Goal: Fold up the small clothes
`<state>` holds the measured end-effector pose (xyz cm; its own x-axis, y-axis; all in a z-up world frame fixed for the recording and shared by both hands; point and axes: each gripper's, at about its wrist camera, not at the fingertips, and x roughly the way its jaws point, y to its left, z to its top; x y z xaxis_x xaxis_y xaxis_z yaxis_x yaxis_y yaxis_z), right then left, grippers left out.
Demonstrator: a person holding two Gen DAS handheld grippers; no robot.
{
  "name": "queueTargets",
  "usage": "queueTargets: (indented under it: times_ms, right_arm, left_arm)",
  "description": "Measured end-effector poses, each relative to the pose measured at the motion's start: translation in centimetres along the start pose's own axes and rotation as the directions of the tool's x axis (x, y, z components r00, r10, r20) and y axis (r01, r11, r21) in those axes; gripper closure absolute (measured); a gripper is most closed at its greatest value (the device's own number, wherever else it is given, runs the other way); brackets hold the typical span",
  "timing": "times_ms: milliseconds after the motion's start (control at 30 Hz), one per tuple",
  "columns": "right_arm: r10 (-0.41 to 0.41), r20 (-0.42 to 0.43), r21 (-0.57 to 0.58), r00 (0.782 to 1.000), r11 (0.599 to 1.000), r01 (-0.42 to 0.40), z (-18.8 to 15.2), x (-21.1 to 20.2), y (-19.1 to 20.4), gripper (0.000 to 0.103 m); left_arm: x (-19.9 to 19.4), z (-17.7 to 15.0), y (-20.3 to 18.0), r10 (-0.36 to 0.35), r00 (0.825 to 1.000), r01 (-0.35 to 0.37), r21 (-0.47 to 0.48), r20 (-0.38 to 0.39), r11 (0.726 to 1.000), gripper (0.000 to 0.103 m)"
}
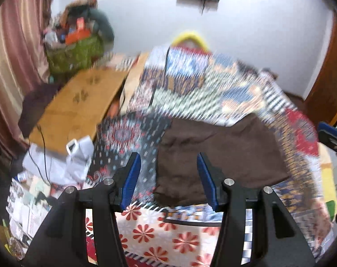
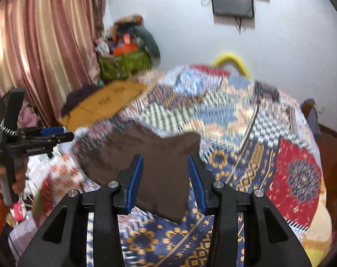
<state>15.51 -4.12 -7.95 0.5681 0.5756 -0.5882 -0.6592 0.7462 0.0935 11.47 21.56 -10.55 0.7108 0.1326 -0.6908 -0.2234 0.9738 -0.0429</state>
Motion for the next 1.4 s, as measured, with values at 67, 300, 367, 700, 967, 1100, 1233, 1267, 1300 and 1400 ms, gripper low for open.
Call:
queueTargets:
  times_ms: [67,300,367,700,967,1100,1233,1267,1300,1400]
  right_arm:
    - [0.008,0.058,-0.006,0.998,1.000,-0.008,0.7,-1.9,1.0,0.065]
    - [0.039,0.276,-0.042,0.960,0.999,-0.028,2.0,-9.9,4.4,0.065]
    - [0.045,0.322,-0.059,0.946,0.998,-0.028,2.1,-11.7,5.3,0.065]
    - [0.033,0.444,-0.055,0.895,0.998,-0.010,-0.4,-16.5,8.1,0.053]
    - [-0.042,0.466,0.004,0.884,0.999,0.045,-1.3,-16.5,7.4,0.011]
    - [-0.071,0.471,0.016,0.879,0.997,0.072,-1.6,-16.9,7.4,0.005]
    - [-0.090,0.467,0.009,0.880,0.995,0.097,-1.9,-17.0,7.8,0.002]
    - [-0.090,0.464,0.010,0.881,0.995,0.097,-2.0,-17.0,7.7,0.002]
    - [-0.089,0.460,0.011,0.883,0.995,0.094,-1.9,-17.0,7.7,0.002]
    - [-0.086,0.454,0.015,0.887,0.996,0.089,-2.2,-17.1,7.6,0.002]
  left_arm:
    - [-2.9,0.7,-1.1,-0.012,0.998,0.011,0.012,0.068,1.000,0.051]
    - [-13.4,0.6,-5.0,-0.042,0.945,0.024,0.058,0.323,0.998,0.051]
    - [-15.8,-0.2,-6.0,-0.039,0.923,0.012,0.073,0.383,0.997,0.051]
    - [-22.8,-3.9,-8.0,0.000,0.836,-0.039,0.060,0.548,0.997,0.016]
    - [-23.2,-4.8,-7.9,0.022,0.829,-0.062,0.053,0.558,0.997,0.000]
    - [-23.1,-5.1,-8.2,0.015,0.832,-0.055,0.056,0.554,0.997,0.000]
    - [-23.1,-5.3,-8.1,0.007,0.833,-0.049,0.060,0.554,0.997,0.000]
    - [-23.1,-5.3,-8.1,0.006,0.833,-0.048,0.060,0.554,0.997,0.000]
    - [-23.0,-5.3,-8.1,0.005,0.832,-0.047,0.061,0.555,0.997,0.000]
    - [-22.9,-5.5,-8.3,0.004,0.830,-0.049,0.066,0.557,0.997,0.000]
